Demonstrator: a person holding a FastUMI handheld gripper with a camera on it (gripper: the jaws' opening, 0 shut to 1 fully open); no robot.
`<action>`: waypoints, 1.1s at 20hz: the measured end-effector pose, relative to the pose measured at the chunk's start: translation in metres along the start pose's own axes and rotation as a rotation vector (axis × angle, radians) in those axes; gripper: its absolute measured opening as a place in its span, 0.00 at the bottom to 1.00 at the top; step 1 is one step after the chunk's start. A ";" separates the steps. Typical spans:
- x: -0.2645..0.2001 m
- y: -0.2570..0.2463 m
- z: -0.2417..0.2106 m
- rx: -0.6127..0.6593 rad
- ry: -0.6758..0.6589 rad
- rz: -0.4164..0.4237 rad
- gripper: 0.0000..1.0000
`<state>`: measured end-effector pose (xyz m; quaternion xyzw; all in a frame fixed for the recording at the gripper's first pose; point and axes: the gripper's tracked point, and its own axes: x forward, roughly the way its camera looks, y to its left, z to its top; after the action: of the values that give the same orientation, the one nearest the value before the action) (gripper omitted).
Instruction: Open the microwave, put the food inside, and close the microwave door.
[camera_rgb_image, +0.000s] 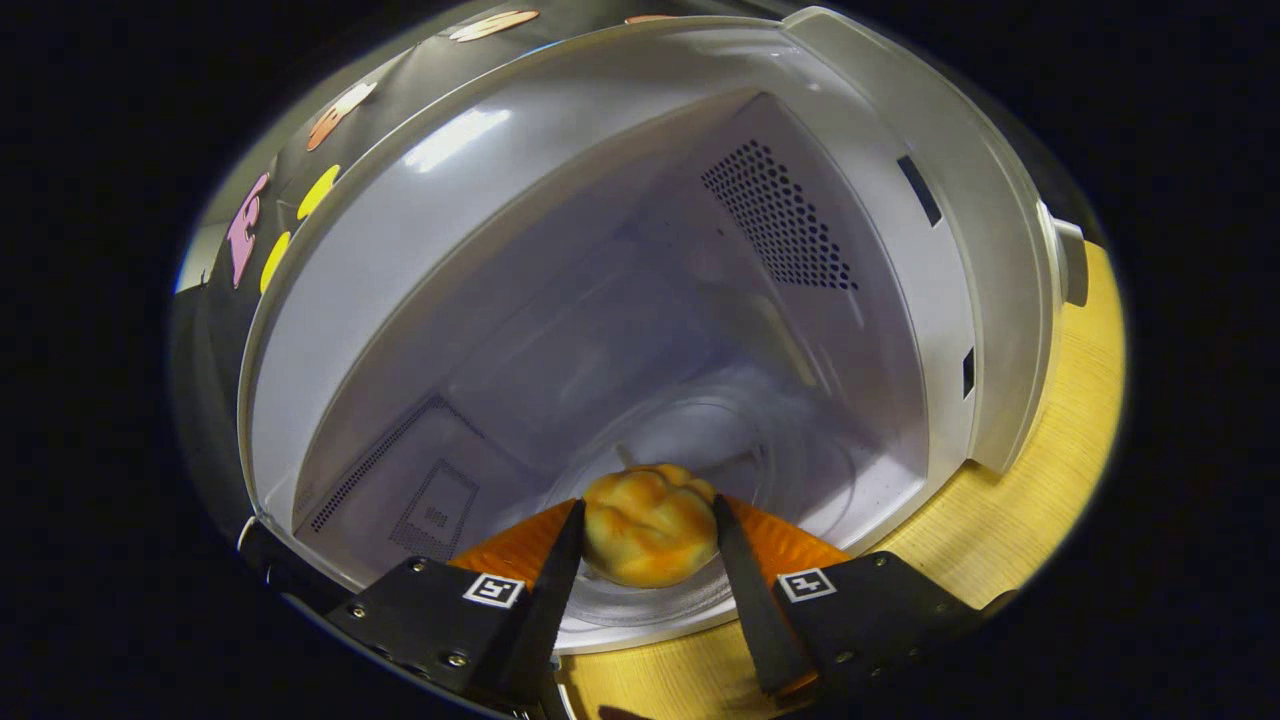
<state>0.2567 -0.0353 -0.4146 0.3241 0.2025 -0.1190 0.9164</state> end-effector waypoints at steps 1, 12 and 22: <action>0.000 0.000 -0.001 -0.012 0.004 -0.002 0.81; -0.047 0.013 0.012 -0.139 0.014 0.078 0.97; -0.184 0.038 0.020 -0.315 0.075 0.308 0.96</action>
<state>0.1127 -0.0034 -0.2971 0.2082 0.2007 0.0678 0.9549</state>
